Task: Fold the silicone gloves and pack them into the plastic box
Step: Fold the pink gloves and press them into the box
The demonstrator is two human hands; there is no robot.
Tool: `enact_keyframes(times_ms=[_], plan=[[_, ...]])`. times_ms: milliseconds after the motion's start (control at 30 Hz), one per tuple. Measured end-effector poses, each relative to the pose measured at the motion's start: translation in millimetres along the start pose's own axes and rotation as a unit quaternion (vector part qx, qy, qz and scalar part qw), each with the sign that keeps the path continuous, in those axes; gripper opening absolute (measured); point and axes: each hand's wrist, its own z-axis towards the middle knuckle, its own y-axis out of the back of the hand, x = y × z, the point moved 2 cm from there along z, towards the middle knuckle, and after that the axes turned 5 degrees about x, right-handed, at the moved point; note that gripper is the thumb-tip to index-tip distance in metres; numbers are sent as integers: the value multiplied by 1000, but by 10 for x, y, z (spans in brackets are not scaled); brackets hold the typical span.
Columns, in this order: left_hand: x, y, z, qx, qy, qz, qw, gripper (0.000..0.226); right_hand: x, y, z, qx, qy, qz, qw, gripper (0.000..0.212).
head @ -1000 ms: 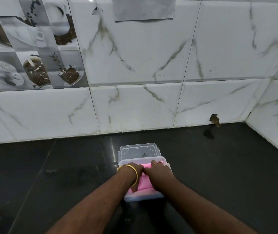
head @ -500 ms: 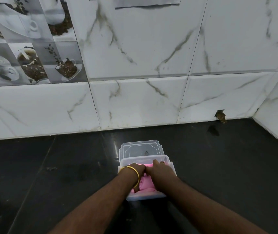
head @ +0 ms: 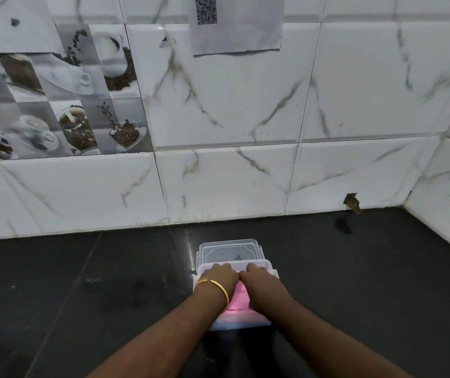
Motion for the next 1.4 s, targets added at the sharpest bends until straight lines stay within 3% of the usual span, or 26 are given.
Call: enact_keyframes(times_ms=[333, 633, 900, 1067, 1167, 1400], plan=[[66, -95, 138, 39, 27, -39, 998, 47, 6, -71, 77, 34, -3, -16, 999, 63], [88, -278, 189, 25, 9, -56, 998, 38, -25, -151, 171, 45, -6, -21, 999, 58], [126, 22, 89, 81, -44, -52, 994, 45, -49, -37, 123, 63, 10, -5, 998, 61], [9, 123, 39, 77, -48, -52, 994, 36, -28, 99, 144, 91, -4, 20, 996, 27], [-33, -5, 35, 113, -37, -48, 992, 39, 7, 71, 154, 137, -16, 17, 990, 29], [17, -161, 105, 116, -25, -27, 993, 56, 12, -45, 176, 114, 2, -33, 993, 36]])
